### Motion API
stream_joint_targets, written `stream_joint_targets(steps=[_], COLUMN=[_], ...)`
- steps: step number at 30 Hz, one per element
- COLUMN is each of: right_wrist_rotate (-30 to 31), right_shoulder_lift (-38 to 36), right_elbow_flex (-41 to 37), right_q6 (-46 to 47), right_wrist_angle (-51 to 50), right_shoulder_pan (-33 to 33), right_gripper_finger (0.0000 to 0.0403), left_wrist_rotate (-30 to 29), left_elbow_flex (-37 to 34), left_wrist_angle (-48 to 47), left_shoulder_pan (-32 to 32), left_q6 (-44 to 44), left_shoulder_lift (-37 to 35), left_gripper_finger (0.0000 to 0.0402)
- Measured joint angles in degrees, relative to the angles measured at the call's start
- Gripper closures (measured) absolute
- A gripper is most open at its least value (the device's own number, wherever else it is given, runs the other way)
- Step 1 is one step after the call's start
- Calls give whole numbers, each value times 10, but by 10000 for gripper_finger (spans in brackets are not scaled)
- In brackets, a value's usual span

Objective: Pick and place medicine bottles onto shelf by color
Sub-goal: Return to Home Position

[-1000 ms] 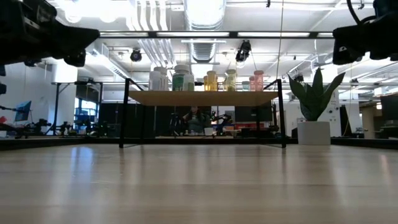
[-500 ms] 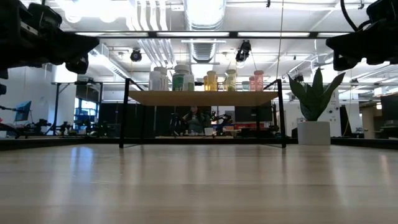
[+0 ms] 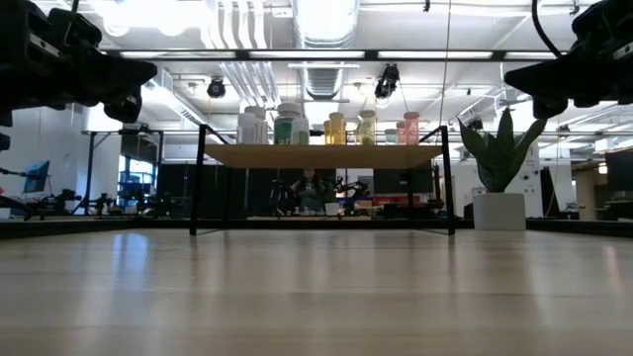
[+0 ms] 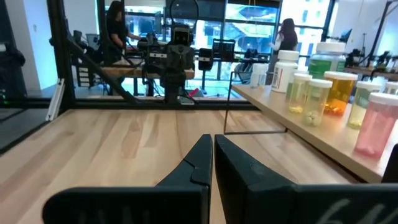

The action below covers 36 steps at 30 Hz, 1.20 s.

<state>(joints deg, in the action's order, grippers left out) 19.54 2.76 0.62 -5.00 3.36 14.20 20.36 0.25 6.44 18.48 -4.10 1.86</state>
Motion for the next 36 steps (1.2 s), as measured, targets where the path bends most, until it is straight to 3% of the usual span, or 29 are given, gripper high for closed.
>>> stream_joint_targets(steps=[36], right_wrist_rotate=[-1], right_shoulder_lift=[0], right_elbow_flex=[0], right_q6=[14], right_wrist_angle=[3], right_shoulder_pan=[0], right_gripper_finger=[394], left_wrist_rotate=[-2], left_elbow_flex=[0], left_wrist_angle=[1], left_shoulder_pan=[0], left_q6=[0], left_shoulder_lift=[7], left_gripper_finger=[402])
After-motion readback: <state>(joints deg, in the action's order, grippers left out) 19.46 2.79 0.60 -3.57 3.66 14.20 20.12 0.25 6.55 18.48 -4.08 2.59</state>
